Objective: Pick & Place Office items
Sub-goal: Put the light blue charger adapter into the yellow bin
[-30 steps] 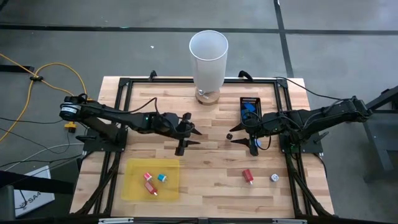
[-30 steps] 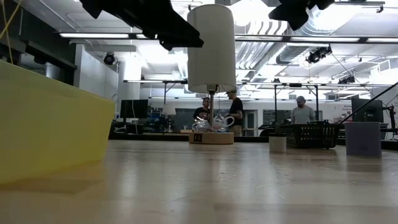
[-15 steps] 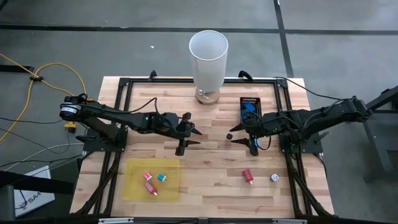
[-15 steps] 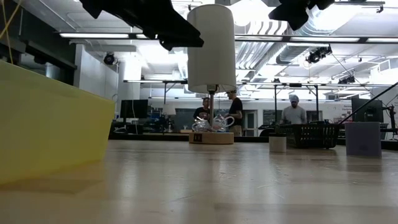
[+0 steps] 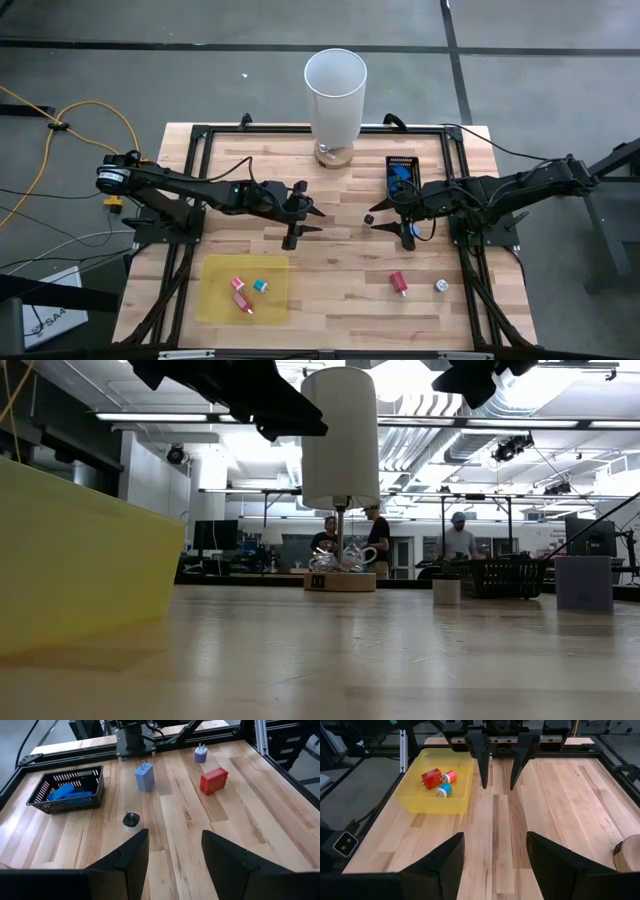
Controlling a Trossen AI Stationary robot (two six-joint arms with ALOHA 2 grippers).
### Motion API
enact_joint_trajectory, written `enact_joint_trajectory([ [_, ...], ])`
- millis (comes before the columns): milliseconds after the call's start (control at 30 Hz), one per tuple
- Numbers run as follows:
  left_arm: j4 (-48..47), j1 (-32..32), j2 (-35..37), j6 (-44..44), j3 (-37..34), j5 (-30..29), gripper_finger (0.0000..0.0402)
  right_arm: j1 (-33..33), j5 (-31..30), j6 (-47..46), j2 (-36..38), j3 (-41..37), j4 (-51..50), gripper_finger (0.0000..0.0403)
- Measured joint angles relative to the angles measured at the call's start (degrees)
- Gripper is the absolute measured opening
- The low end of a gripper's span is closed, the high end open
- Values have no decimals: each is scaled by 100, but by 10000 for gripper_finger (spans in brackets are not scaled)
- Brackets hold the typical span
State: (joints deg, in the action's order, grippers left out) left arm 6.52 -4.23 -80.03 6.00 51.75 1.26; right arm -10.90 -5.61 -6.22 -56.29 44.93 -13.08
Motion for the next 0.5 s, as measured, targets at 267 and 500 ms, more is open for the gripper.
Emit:
enact_joint_trajectory([
  [267,0,0,0,0,0,0,175,0,13,-1,0,0,0,201],
  [500,-2,0,2,0,0,0,175,0,17,-2,0,0,37,201],
])
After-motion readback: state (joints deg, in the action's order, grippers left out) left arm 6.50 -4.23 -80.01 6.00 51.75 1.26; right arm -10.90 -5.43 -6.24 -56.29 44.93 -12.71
